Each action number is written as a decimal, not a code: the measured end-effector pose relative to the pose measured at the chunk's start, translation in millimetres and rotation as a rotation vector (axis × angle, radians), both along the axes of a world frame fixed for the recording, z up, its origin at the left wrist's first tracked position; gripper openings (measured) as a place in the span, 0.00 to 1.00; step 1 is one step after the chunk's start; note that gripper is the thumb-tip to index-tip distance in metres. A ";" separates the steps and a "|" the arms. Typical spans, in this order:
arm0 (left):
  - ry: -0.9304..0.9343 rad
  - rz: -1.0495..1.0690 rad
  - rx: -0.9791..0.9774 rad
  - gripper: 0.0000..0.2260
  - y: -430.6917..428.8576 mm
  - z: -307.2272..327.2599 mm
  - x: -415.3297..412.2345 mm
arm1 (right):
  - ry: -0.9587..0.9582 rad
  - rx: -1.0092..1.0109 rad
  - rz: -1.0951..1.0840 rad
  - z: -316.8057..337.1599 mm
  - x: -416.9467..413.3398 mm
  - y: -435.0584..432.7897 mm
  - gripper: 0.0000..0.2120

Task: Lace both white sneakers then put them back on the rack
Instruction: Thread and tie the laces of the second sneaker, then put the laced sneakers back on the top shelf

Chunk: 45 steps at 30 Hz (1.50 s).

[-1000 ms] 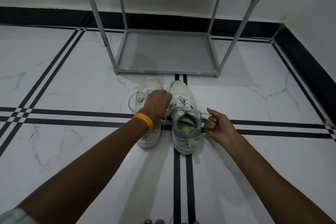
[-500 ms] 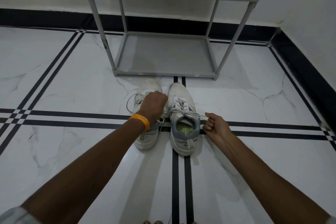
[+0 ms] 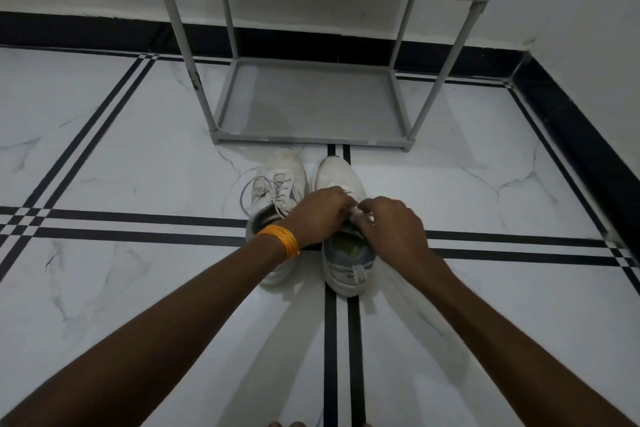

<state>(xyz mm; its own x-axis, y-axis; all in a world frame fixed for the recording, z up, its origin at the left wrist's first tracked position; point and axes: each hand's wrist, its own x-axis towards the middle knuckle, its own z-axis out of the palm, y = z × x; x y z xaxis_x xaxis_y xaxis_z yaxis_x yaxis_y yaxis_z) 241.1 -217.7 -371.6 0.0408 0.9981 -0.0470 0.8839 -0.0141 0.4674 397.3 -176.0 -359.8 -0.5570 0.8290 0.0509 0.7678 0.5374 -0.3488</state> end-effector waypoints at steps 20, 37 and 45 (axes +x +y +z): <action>0.436 -0.225 0.149 0.09 -19.9 10.5 0.1 | 0.001 0.127 0.147 -18.7 8.6 7.0 0.09; 0.076 0.215 0.213 0.23 -51.1 17.0 -37.7 | 0.291 -0.655 -0.091 -6.5 28.1 19.9 0.16; -0.156 0.537 -0.249 0.33 -76.7 -0.4 -79.7 | 0.008 -0.597 -0.034 -19.5 4.0 19.4 0.19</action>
